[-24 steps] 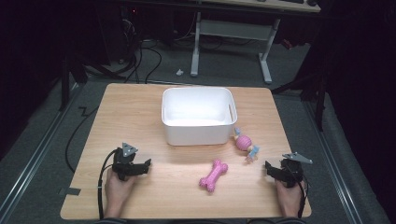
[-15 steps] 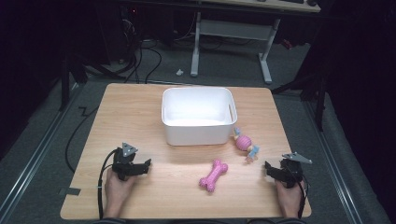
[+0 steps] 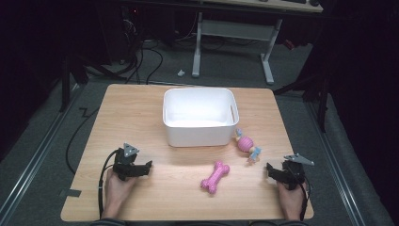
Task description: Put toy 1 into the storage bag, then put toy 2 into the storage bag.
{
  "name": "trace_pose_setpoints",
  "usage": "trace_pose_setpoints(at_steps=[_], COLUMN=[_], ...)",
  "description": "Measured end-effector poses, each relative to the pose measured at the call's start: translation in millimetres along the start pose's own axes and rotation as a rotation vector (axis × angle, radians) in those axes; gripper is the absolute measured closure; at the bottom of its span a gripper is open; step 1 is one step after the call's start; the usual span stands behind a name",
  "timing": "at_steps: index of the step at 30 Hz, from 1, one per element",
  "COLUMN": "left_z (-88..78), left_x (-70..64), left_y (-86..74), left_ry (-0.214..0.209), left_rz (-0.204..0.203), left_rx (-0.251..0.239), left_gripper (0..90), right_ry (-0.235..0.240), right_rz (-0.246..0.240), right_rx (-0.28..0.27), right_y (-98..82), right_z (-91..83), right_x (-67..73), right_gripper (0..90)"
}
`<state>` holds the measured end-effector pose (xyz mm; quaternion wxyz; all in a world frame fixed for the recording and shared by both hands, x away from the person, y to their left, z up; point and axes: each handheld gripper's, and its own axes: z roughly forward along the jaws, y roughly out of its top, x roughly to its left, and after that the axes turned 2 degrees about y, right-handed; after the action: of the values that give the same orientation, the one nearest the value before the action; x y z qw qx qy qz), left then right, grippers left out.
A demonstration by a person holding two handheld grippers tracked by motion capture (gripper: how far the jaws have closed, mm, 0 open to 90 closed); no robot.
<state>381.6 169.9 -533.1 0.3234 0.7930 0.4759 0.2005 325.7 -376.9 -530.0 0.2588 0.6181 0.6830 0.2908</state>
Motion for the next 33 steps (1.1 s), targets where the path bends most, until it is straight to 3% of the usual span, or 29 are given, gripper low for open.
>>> trace_pose_setpoints(at_steps=[3,6,10,14,20,27,33], left_z=[-2.2,-4.6,-5.5,-7.6,-10.2,-9.8,-10.3], left_x=[-2.4,-4.0,-0.7,-3.4,-11.8,-20.6,-36.5], left_y=[0.9,0.7,0.7,3.5,8.3,11.8,22.4], left_ry=[-0.010,0.012,0.019,-0.001,-0.040,-0.051,-0.122], left_rz=[0.006,0.022,-0.009,-0.015,0.022,0.049,0.069], left_rx=[0.017,0.017,0.003,-0.016,-0.022,-0.025,-0.017], left_gripper=[17.5,18.4,23.1,26.2,29.1,31.6,30.7], right_ry=[-0.001,-0.002,-0.001,0.000,0.001,0.004,0.008], right_rz=[0.001,0.004,0.005,0.004,0.004,-0.006,-0.003], right_rx=[0.000,0.001,0.001,0.001,0.001,0.004,0.003], right_y=[0.0,-0.1,-0.1,-0.1,-0.1,-0.1,-0.2], right_z=[0.0,-0.1,-0.1,-0.2,-0.2,-0.4,-0.4], right_x=[0.1,0.4,0.5,0.7,0.8,0.8,1.4], right_gripper=[22.4,22.4,22.4,22.4,22.5,22.4,22.4])
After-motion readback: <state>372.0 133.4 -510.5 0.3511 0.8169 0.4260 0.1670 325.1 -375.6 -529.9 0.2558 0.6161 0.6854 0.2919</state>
